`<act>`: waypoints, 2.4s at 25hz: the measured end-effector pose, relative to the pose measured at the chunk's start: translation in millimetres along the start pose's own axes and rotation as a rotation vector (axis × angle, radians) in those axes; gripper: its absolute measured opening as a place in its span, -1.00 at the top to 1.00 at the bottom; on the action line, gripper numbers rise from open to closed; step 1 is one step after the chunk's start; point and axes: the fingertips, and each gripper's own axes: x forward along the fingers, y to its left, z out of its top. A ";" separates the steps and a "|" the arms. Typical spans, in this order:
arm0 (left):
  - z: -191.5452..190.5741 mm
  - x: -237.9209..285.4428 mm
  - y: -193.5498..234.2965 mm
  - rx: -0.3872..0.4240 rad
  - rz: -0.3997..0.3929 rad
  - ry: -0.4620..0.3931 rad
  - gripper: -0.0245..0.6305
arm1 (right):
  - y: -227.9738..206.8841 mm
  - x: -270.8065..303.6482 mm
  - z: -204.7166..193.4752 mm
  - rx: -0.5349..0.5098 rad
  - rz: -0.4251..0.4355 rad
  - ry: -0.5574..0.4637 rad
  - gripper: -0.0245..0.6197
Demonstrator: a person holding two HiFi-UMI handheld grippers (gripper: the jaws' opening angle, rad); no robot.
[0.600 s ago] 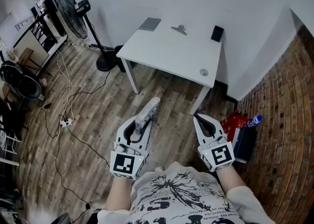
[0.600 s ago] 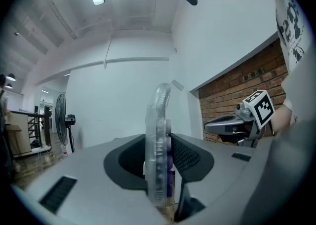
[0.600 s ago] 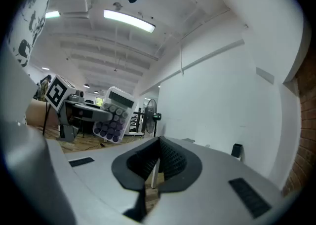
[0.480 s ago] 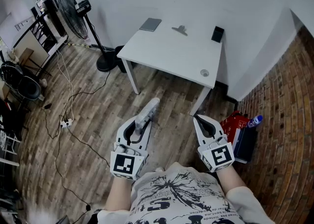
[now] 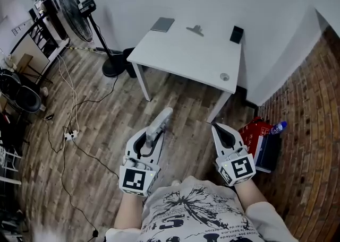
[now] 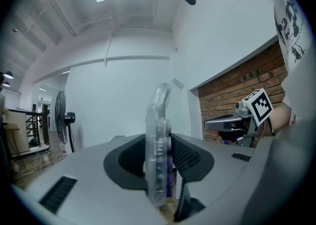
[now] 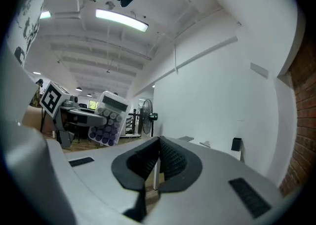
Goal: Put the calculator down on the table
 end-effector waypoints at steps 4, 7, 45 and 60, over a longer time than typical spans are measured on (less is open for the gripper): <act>-11.0 -4.3 17.4 -0.042 -0.005 -0.008 0.48 | 14.3 12.8 -13.3 -0.012 0.003 0.035 0.88; -31.6 3.6 35.0 -0.035 -0.003 0.058 0.48 | 19.6 29.7 -22.9 -0.040 0.009 0.067 0.88; -78.6 540.3 225.5 -0.009 -0.196 0.230 0.48 | -327.6 463.1 -83.1 0.048 -0.059 0.176 0.88; -190.7 675.3 261.2 -0.131 -0.565 0.484 0.48 | -380.8 569.7 -135.7 0.122 -0.304 0.276 0.88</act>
